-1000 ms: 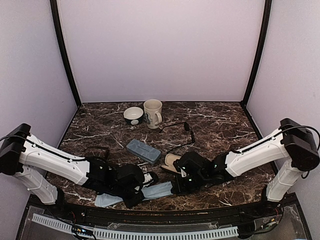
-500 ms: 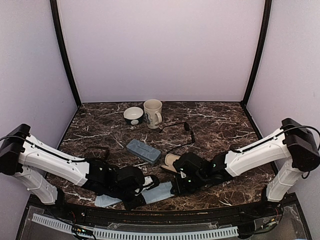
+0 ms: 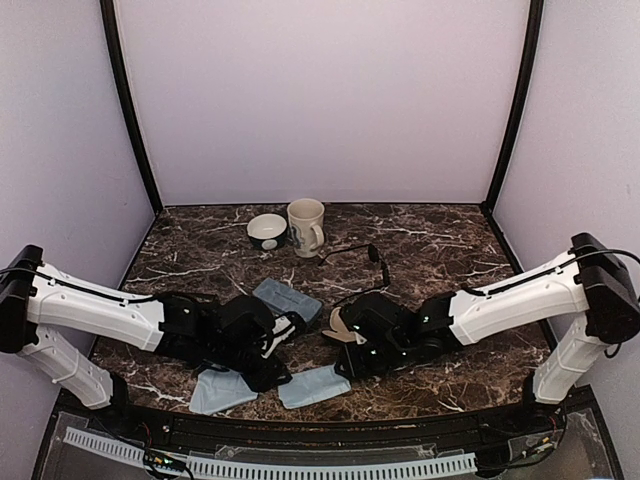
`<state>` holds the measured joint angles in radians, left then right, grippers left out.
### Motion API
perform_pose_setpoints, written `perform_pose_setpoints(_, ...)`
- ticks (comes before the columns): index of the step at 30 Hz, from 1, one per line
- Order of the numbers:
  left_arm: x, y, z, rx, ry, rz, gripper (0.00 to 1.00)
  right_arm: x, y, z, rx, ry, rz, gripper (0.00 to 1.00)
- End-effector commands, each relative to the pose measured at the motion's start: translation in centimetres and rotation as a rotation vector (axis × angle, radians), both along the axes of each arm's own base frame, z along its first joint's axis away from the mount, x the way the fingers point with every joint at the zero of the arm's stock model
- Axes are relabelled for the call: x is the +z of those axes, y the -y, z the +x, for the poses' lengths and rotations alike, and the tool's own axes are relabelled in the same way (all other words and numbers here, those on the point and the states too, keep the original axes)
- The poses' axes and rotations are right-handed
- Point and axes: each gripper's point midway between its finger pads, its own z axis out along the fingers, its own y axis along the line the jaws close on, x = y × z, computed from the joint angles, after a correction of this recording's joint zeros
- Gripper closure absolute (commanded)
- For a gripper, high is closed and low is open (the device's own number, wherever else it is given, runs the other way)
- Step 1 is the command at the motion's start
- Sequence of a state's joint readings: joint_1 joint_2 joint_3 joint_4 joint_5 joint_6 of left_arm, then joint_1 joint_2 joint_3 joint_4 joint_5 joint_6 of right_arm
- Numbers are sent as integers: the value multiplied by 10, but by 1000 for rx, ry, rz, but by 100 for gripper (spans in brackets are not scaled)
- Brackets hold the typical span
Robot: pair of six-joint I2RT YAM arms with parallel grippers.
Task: Organize the sunglasses
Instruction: Fold the glasses cleaning cloth at the center of the board, then pick up the glasses cleaning cloth from the center of the board.
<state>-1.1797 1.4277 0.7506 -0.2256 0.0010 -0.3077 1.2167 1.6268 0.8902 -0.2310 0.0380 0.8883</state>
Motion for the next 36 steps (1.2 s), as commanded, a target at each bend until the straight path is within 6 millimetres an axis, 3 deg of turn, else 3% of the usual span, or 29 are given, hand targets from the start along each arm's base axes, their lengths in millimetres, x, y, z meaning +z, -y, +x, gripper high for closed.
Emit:
perform_pose_setpoints(1, -2, -4, 2, 26, -37, -7, 59, 4, -7, 12, 27, 59, -21, 68)
perform_pose_setpoints(18, -31, -11, 6, 10, -112, 41, 59, -10, -9, 22, 64, 51, -34, 64)
perform_pose_setpoints(36, -42, -12, 8, 13, -118, 58, 90, -25, -11, 31, 99, 105, -84, 64)
